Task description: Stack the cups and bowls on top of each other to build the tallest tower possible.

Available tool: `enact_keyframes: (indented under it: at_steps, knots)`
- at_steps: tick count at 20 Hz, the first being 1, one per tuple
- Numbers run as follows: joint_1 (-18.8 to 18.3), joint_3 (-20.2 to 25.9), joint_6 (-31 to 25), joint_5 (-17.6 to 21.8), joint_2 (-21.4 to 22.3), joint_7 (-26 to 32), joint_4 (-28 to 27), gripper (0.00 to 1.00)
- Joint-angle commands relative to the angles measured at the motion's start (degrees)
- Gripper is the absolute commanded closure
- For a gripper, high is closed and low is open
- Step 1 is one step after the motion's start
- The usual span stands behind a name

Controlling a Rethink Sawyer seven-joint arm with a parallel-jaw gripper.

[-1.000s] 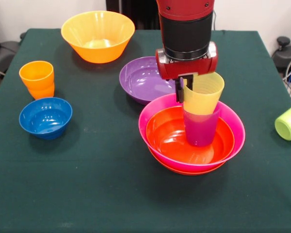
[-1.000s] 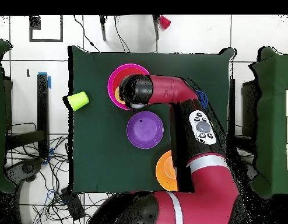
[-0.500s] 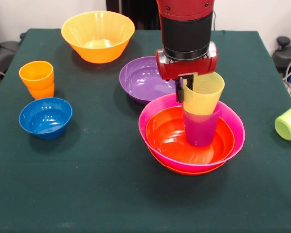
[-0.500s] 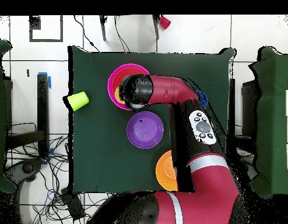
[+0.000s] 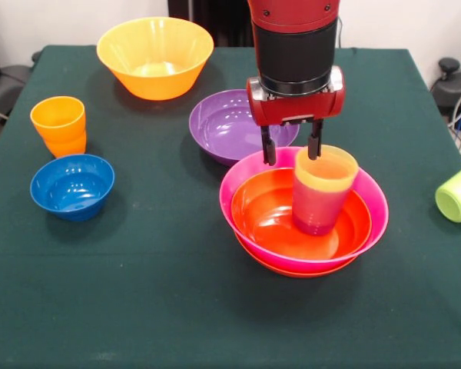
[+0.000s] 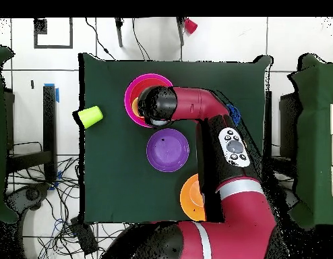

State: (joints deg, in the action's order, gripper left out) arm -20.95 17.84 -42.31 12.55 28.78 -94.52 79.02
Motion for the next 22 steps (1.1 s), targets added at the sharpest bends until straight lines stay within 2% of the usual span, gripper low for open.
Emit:
enact_keyframes:
  at_steps: [1, 8, 12, 14, 19, 22]
  knots:
    - [-0.35, 2.54, 1.2, 0.58, -0.52, -0.56, 0.55, 0.0]
    - [-0.29, 2.3, -0.47, 0.56, -0.36, -0.15, 0.47, 0.0]
    - [0.17, 0.77, -3.39, 1.05, 1.3, -0.27, 1.45, 0.0]
    - [0.4, -0.16, -4.53, 1.27, 2.33, -0.69, 1.95, 0.0]
    - [0.98, -2.25, -10.69, 0.61, 9.04, -1.35, 5.79, 0.0]
    - [0.69, -1.93, -10.61, 0.29, 10.04, -1.48, 7.16, 0.0]
